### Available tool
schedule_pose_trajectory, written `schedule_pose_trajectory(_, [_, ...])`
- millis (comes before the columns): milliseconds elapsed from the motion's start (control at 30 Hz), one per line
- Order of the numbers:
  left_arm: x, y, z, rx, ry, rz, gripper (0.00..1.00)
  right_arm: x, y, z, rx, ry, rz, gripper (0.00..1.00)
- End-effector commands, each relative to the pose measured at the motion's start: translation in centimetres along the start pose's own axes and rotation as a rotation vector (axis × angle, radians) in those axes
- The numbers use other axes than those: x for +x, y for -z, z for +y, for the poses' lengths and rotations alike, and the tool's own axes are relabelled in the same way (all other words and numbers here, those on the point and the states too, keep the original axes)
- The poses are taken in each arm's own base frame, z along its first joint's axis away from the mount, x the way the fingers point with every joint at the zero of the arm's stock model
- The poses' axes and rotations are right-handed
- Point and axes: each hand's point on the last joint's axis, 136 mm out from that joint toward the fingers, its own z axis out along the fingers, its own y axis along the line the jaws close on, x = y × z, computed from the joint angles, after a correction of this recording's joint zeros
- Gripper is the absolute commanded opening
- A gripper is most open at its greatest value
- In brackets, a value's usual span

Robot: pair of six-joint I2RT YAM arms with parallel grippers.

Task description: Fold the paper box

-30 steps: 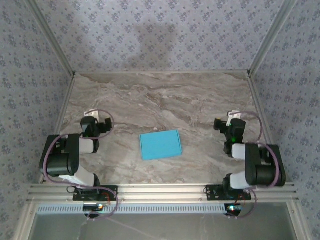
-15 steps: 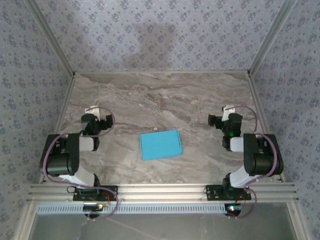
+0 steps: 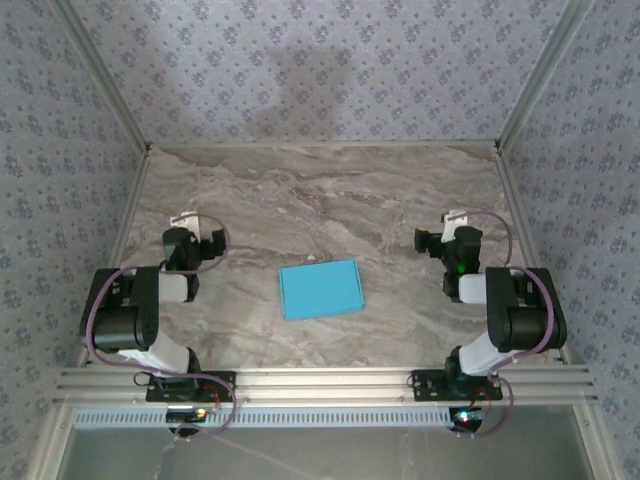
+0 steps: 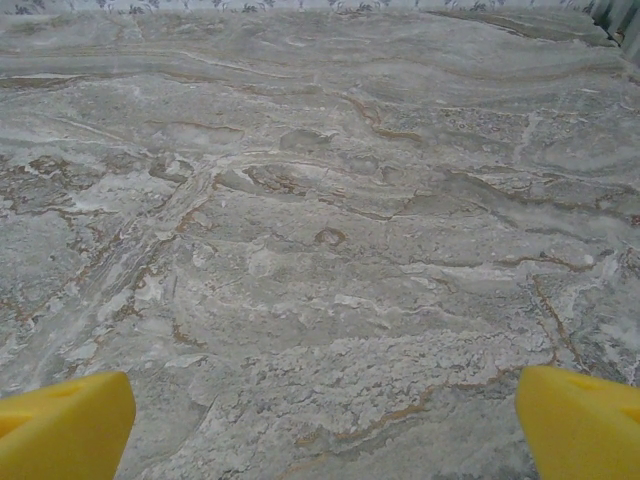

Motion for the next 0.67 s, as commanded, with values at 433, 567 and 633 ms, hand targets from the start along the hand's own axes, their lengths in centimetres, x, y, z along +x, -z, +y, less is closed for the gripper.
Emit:
schedule_pose_trajectory(433, [-1.89, -0.08, -0.36, 0.008, -0.015, -0.055, 1.00, -0.99, 0.03, -0.14, 0.022, 0.027, -0.027, 1.00])
schedule_pose_trajectory(567, [-1.88, -0.12, -0.37, 0.008, -0.014, -0.051, 1.00, -0.96, 0.02, -0.06, 0.017, 0.027, -0.026, 1.00])
schedule_pose_trajectory(633, [-1.84, -0.06, -0.34, 0.009, -0.013, -0.055, 0.99, -1.02, 0.01, -0.05, 0.018, 0.027, -0.027, 1.00])
